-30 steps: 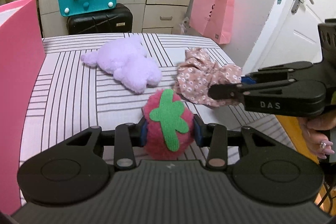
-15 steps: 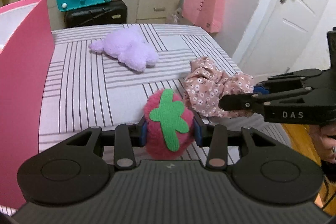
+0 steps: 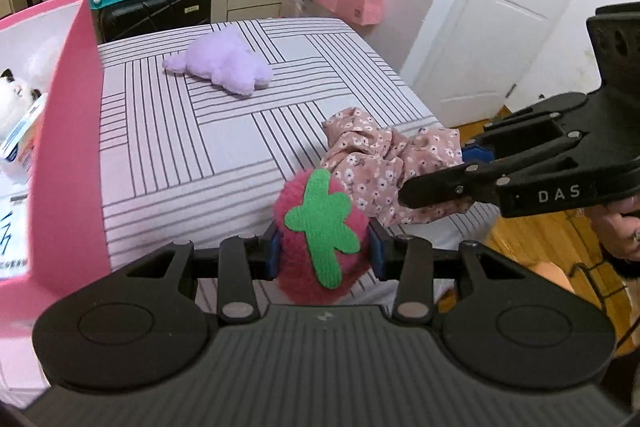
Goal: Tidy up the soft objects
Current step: 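Lift and carry the floral cloth and strawberry plush over the pink box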
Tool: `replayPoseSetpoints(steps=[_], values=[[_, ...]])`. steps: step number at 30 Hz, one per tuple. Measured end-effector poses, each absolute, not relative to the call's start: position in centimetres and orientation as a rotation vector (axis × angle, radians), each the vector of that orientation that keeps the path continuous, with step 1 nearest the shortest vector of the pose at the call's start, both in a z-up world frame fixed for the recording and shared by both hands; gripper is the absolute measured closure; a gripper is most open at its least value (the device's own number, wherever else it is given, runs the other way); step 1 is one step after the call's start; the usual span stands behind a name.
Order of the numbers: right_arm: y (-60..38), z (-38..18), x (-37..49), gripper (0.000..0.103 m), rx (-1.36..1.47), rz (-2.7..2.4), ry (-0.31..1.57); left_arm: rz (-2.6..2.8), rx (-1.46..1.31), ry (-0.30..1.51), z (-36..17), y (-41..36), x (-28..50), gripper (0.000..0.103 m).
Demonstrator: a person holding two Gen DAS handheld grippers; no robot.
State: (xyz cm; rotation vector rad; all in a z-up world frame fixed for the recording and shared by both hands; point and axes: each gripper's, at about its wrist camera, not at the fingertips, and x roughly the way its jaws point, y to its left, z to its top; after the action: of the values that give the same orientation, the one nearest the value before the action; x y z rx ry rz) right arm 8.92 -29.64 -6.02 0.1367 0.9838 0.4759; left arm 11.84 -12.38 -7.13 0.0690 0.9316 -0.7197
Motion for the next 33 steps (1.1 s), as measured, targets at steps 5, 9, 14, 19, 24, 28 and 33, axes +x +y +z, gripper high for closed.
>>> replayPoseSetpoints(steps=[5,9,14,19,24,28,33], values=[[-27.6,-4.2,7.6,0.083,0.125,0.527,0.989,-0.742,0.053,0.962,-5.8,-9.9,10.6,0.063],[-25.9,-2.8,6.6,0.083,0.108,0.565,0.965,-0.745,0.069,0.949,-4.3,-8.0,9.6,0.063],[-23.5,-0.6,6.0,0.083,0.079,0.609,0.926,-0.721,0.105,0.873,-1.9,-5.2,8.0,0.063],[-20.6,1.5,6.5,0.083,0.031,0.664,0.863,-0.682,0.103,0.812,-0.2,-1.9,7.4,0.063],[-17.6,2.9,7.7,0.083,-0.019,0.698,0.793,-0.629,0.094,0.751,1.0,1.2,8.1,0.063],[-15.3,3.3,9.7,0.083,-0.038,0.715,0.757,-0.560,0.087,0.713,0.9,3.4,9.5,0.062],[-12.2,3.2,13.0,0.083,-0.063,0.723,0.740,-0.462,0.103,0.686,0.0,5.0,11.8,0.062]])
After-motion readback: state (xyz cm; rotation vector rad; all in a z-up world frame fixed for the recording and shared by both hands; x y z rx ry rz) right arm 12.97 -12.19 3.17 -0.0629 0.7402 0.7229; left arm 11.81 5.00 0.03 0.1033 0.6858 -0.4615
